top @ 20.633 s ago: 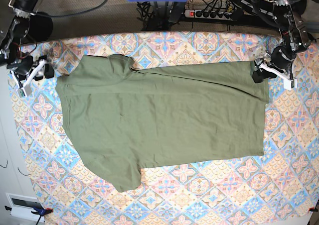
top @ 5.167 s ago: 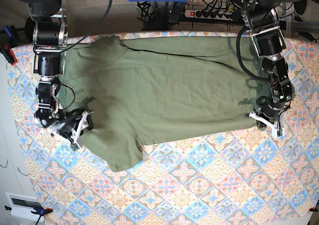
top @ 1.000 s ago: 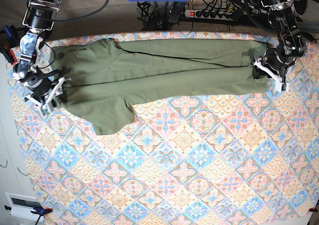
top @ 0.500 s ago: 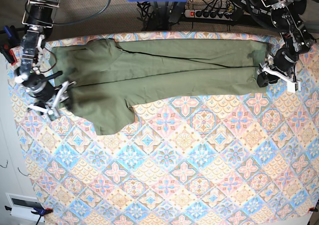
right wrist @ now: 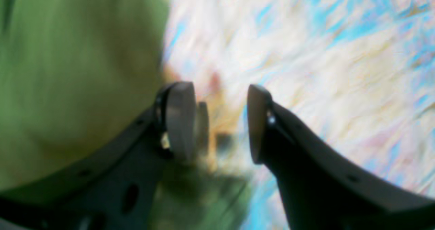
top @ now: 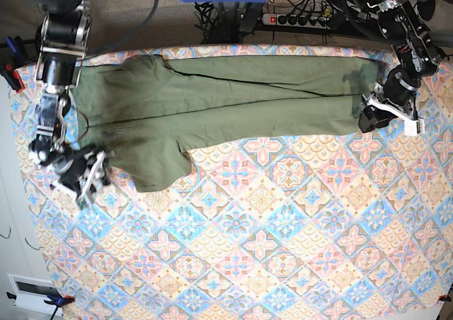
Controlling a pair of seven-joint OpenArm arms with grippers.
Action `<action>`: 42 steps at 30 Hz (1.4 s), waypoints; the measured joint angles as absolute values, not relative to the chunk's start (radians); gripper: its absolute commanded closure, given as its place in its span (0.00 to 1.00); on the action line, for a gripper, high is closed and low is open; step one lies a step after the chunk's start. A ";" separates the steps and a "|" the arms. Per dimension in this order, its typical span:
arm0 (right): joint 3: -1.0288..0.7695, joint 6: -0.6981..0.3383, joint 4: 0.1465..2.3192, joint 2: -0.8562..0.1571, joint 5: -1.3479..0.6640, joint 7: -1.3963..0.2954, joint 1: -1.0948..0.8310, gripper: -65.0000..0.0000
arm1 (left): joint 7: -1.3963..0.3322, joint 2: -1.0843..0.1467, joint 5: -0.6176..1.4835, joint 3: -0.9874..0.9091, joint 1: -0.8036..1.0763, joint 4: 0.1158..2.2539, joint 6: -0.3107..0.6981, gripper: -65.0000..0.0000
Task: Layout the t-shirt on the table in an organized manner, then fold the t-shirt properly
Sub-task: 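Regrasp the sleeve fabric with the right gripper and tuck it inward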
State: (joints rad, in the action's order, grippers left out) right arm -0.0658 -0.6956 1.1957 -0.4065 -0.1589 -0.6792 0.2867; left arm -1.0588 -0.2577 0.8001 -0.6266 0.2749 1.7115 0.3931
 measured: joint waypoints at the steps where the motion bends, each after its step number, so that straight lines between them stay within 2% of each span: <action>1: -0.069 -0.694 1.176 -0.402 -0.162 -0.662 0.310 0.62 | -1.059 -0.257 0.798 -0.628 0.274 1.711 0.393 0.54; 6: -0.062 -0.706 1.052 -0.351 -0.150 -0.682 0.326 0.62 | -1.059 -0.244 0.797 -0.630 0.274 1.711 0.393 0.54; 13: -0.071 -0.692 0.941 -0.316 -0.165 -0.617 0.419 0.62 | -1.059 -0.246 0.799 -0.630 0.274 1.711 0.394 0.54; 17: -0.066 -0.698 0.879 -0.266 -0.155 -0.618 0.402 0.62 | -1.059 -0.246 0.798 -0.630 0.273 1.711 0.393 0.54; 29: -0.068 -0.696 0.733 -0.249 -0.164 -0.534 0.467 0.63 | -1.058 -0.247 0.794 -0.631 0.271 1.711 0.393 0.54; 32: -0.068 -0.695 0.734 -0.250 -0.163 -0.537 0.468 0.73 | -1.059 -0.246 0.794 -0.631 0.271 1.711 0.394 0.54; 36: -0.068 -0.695 0.738 -0.250 -0.161 -0.544 0.466 0.99 | -1.059 -0.247 0.794 -0.632 0.269 1.711 0.393 0.54; 42: -0.075 -0.695 0.981 -0.251 -0.163 -0.636 0.414 0.99 | -1.059 -0.246 0.794 -0.632 0.269 1.711 0.393 0.55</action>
